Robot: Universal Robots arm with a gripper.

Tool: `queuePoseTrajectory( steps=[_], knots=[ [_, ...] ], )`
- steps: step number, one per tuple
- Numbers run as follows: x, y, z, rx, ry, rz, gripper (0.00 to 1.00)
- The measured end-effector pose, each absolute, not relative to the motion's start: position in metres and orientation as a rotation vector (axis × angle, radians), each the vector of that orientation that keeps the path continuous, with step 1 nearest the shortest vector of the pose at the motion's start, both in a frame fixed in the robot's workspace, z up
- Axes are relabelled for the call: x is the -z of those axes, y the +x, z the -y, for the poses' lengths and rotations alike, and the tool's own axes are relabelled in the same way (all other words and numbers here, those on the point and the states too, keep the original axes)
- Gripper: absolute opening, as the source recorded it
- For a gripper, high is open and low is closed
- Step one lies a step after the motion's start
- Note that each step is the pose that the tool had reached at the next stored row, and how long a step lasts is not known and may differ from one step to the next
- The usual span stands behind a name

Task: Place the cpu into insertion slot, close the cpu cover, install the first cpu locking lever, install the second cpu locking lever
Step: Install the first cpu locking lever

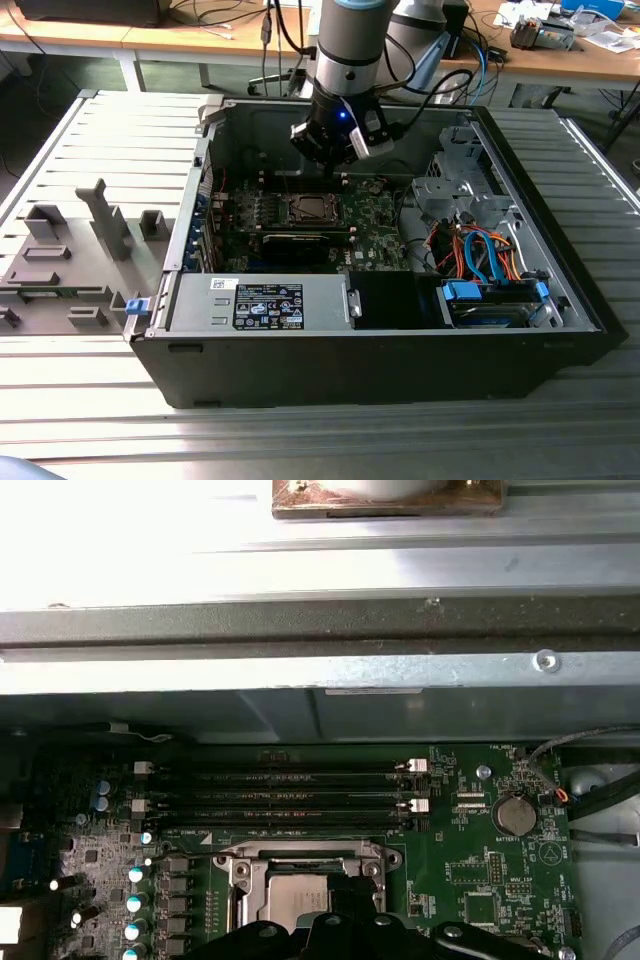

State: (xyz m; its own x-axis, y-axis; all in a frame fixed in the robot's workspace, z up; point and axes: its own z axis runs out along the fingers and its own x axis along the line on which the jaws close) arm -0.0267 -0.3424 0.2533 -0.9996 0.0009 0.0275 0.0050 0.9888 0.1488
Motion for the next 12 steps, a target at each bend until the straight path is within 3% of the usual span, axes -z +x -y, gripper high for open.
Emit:
queuePoseTrajectory(
  steps=[8,12],
  knots=[
    [-0.2533,-0.0267,0.3424,0.097,0.026,3.111,0.11],
    [-0.2533,-0.0267,0.3424,0.065,0.045,3.111,0.11]
  ],
)
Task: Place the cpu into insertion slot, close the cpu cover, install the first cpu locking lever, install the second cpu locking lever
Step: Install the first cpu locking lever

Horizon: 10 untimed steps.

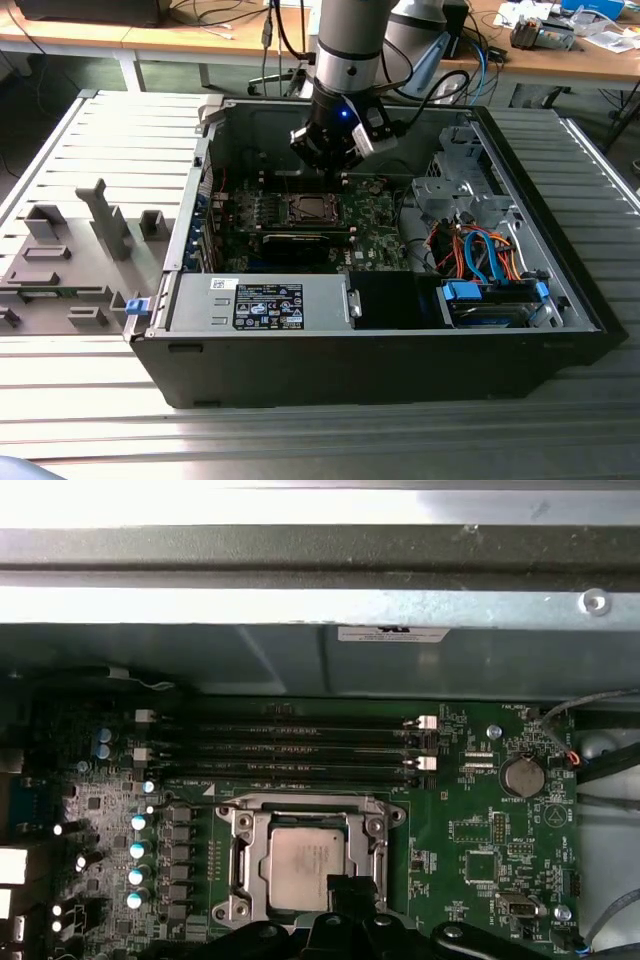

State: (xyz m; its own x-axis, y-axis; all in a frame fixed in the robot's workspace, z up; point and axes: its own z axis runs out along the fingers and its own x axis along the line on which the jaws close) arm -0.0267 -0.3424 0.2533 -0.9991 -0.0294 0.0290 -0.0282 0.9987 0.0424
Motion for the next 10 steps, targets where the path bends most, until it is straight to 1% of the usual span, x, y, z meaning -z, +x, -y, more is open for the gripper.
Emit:
queuePoseTrajectory(
  steps=[10],
  knots=[
    [-0.2533,-0.0268,0.3438,0.049,0.054,3.111,0.11]
  ],
)
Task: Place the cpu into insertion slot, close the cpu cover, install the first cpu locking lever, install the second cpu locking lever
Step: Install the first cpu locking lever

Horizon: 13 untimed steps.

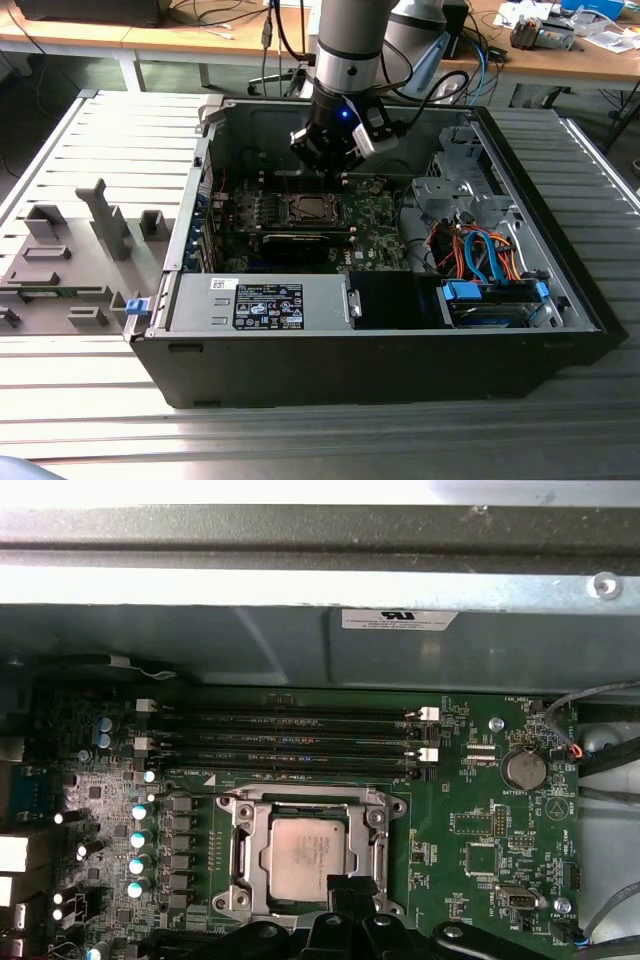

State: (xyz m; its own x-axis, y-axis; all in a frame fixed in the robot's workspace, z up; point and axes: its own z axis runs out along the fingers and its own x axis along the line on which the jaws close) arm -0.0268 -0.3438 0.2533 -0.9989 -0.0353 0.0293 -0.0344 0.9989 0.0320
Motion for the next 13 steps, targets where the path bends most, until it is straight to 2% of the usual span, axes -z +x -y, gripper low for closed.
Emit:
queuePoseTrajectory(
  steps=[13],
  knots=[
    [-0.2541,-0.0299,0.3438,0.049,0.056,3.111,0.11]
  ],
)
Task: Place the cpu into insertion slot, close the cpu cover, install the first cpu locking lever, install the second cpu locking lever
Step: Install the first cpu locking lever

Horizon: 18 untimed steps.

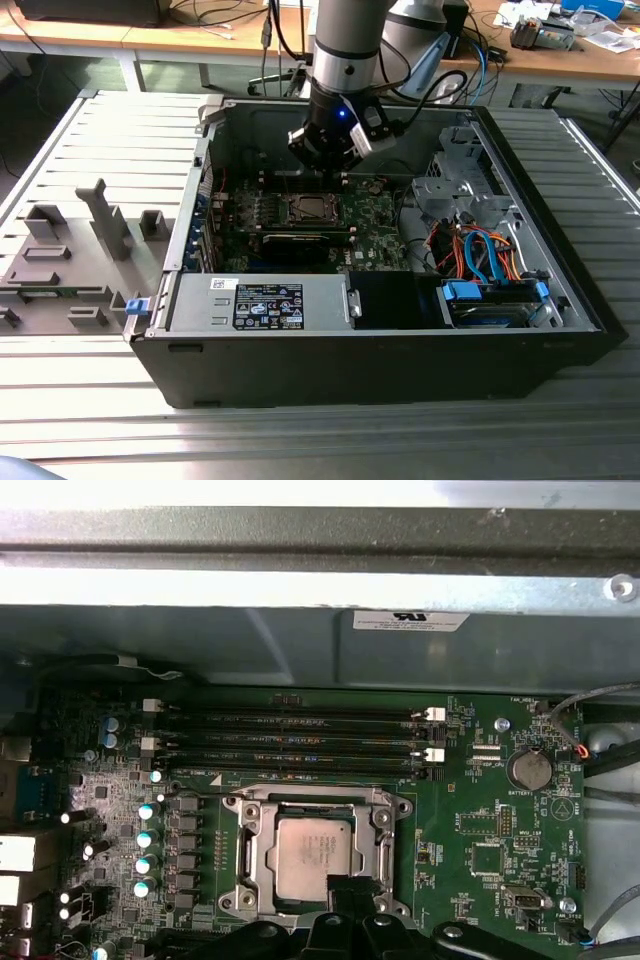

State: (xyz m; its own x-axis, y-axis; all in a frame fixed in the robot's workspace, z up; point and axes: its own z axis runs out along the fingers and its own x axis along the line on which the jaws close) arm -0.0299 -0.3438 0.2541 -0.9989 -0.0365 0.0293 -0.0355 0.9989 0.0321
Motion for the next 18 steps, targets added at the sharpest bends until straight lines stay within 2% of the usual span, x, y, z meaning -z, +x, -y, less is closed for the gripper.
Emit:
queuePoseTrajectory(
  steps=[18],
  knots=[
    [-0.2563,-0.0347,0.3484,0.049,0.056,3.111,0.11]
  ],
)
